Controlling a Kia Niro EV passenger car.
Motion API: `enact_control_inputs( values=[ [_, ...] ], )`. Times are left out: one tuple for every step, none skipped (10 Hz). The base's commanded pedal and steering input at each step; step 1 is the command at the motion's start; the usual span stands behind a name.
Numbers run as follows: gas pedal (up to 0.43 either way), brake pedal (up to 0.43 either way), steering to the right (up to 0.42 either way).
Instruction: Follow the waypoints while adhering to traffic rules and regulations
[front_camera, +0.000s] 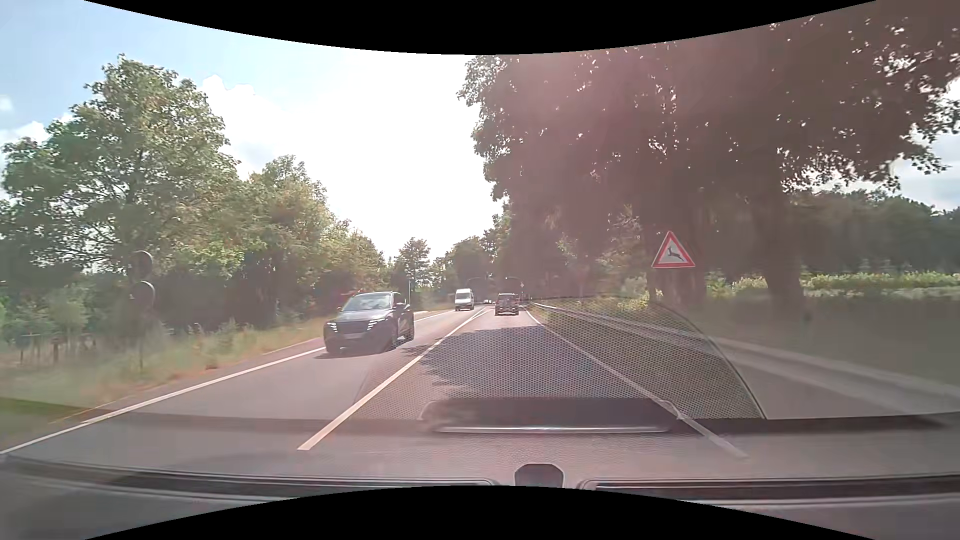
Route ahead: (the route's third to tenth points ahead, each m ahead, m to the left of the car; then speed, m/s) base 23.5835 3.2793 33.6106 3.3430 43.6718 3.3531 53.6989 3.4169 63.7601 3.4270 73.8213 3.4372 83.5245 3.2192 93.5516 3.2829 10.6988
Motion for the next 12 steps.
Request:
enact_control_inputs(
  values=[
    [0.287,0.000,0.003],
    [0.280,0.000,0.005],
    [0.260,0.000,0.007],
    [0.209,0.000,0.007],
    [0.197,0.000,0.005],
    [0.197,0.000,0.003],
    [0.197,0.000,0.001],
    [0.197,0.000,-0.001],
    [0.197,0.000,0.000],
    [0.197,0.000,-0.001],
    [0.197,0.000,-0.001],
    [0.197,0.000,0.000]
  ],
)
